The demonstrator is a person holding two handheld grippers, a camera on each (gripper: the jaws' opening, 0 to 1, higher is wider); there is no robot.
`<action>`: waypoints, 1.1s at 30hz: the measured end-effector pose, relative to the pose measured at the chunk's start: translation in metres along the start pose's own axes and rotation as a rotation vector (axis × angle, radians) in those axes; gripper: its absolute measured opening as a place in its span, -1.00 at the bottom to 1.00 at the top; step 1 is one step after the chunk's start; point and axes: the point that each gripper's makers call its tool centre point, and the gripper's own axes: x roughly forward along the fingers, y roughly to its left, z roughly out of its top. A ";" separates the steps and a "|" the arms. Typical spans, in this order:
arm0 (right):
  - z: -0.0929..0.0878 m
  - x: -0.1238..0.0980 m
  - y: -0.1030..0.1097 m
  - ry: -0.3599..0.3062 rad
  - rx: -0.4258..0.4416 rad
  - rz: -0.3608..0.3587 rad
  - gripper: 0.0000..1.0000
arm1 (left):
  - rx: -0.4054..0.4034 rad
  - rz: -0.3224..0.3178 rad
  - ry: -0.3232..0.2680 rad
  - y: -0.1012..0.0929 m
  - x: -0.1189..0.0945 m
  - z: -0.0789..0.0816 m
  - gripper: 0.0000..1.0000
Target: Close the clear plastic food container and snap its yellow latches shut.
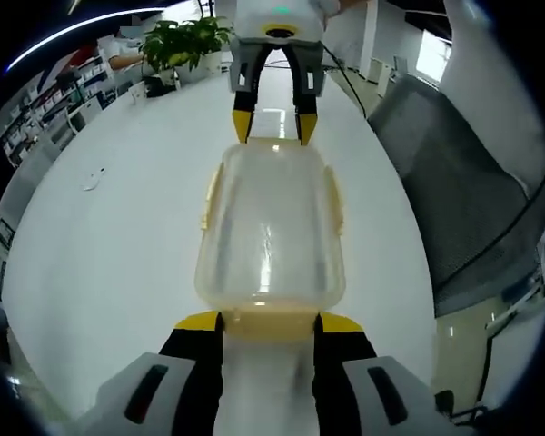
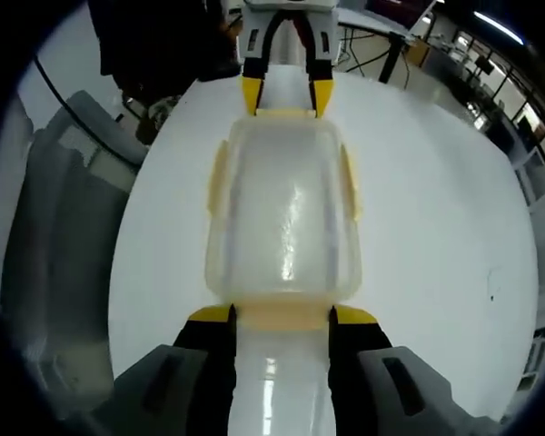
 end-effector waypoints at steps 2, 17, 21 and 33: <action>0.001 -0.010 0.002 -0.010 -0.003 0.005 -0.29 | 0.001 0.004 -0.009 -0.003 -0.007 0.008 -0.35; -0.028 -0.057 0.021 -0.010 -0.034 0.016 -0.29 | 0.014 0.023 0.002 -0.024 -0.015 0.067 -0.36; -0.045 -0.064 0.027 -0.004 -0.031 0.015 -0.29 | 0.014 0.021 0.006 -0.028 -0.006 0.082 -0.36; -0.092 -0.086 0.030 0.003 -0.003 -0.017 -0.28 | 0.049 0.032 -0.015 -0.025 0.025 0.126 -0.36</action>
